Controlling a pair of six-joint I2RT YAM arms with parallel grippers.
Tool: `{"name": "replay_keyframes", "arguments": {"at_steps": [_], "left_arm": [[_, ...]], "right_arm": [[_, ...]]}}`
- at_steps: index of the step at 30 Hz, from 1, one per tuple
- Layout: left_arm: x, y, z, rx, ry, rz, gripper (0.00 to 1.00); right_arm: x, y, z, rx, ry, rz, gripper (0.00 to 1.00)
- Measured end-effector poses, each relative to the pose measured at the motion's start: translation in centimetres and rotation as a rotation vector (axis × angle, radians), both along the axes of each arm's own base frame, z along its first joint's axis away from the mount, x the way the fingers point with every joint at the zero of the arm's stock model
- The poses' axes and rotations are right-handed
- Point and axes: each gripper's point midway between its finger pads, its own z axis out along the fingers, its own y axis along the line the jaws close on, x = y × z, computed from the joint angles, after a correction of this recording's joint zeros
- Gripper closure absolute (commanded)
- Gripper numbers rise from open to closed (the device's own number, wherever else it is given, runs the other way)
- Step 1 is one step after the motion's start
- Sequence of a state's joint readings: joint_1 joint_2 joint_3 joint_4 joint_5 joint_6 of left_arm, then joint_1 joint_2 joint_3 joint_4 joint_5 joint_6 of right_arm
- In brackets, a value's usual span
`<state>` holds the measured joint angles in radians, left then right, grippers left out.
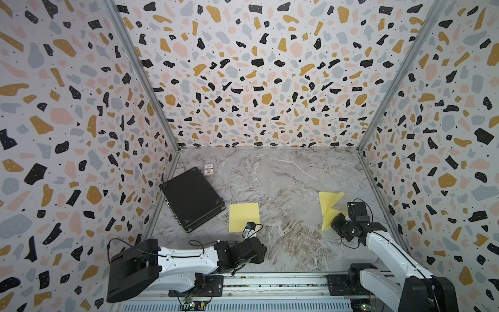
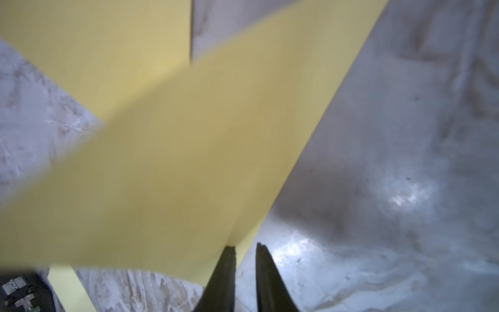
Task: Fold the square paper diagonally
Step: Fold the paper at the center of the board.
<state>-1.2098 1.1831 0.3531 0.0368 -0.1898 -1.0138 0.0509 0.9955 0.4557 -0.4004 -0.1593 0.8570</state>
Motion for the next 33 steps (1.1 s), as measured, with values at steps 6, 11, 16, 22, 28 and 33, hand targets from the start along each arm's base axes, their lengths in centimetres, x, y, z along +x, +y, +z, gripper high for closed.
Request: {"name": "replay_keyframes", "arguments": {"at_steps": [6, 11, 16, 22, 28, 33], "left_arm": [[-0.1, -1.0, 0.4, -0.01, 0.005, -0.028, 0.48], [-0.1, -1.3, 0.3, -0.008, 0.008, -0.041, 0.5], [-0.4, -1.4, 0.1, -0.008, 0.02, -0.053, 0.5], [-0.4, -1.8, -0.2, -0.007, 0.027, -0.058, 0.52], [0.0, -4.0, 0.5, -0.023, 0.032, -0.085, 0.66], [1.7, -9.3, 3.6, -0.098, 0.022, -0.138, 0.74]], "right_arm": [[1.9, -0.2, 2.0, -0.034, -0.043, 0.031, 0.82], [2.4, -0.2, 0.1, -0.043, 0.023, 0.039, 0.87], [3.0, -0.3, -2.1, -0.054, 0.089, 0.039, 0.88], [3.7, -0.7, -2.9, -0.078, 0.092, 0.029, 0.88], [3.4, -0.9, -3.0, -0.088, 0.082, 0.025, 0.87], [3.1, -0.5, -2.9, -0.061, 0.071, 0.026, 0.86]]}}
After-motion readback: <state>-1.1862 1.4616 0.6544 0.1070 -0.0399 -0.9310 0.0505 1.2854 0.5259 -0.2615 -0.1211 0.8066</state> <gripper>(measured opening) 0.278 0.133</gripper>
